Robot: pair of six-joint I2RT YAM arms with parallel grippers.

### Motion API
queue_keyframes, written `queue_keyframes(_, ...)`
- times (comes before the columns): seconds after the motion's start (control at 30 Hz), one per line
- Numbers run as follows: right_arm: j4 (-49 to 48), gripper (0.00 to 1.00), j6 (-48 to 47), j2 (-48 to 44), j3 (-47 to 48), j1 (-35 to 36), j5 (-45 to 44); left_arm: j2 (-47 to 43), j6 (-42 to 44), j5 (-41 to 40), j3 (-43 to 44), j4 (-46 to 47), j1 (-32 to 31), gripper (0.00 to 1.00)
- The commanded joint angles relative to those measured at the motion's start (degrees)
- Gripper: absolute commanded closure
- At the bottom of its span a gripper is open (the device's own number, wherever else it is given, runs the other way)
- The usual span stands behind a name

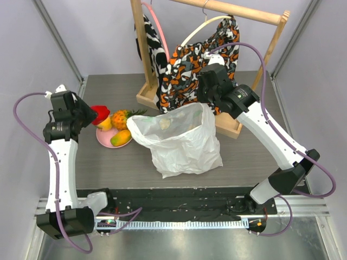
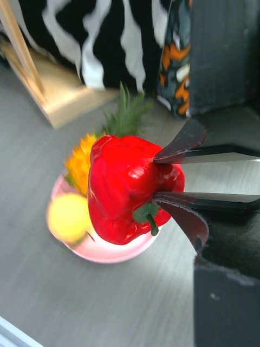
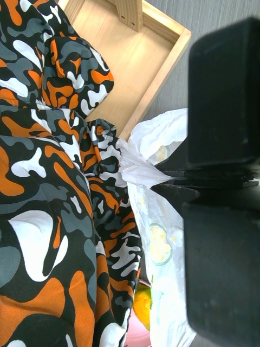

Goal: Place the fruits into the plastic bag

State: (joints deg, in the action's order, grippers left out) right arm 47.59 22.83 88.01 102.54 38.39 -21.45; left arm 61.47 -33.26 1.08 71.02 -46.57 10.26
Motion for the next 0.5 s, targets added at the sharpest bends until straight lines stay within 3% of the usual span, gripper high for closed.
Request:
queue_keyframes(0.0, -2.33, 0.99, 0.55, -2.14, 0.11, -0.25, 0.18, 0.14, -1.54, 4.36, 4.73, 0.07, 0.20, 0.83)
queue_keyframes(0.47, -2.51, 0.99, 0.72, -2.14, -0.06, -0.25, 0.45, 3.04, -1.02, 12.80, 14.74, 1.39, -4.72, 0.82)
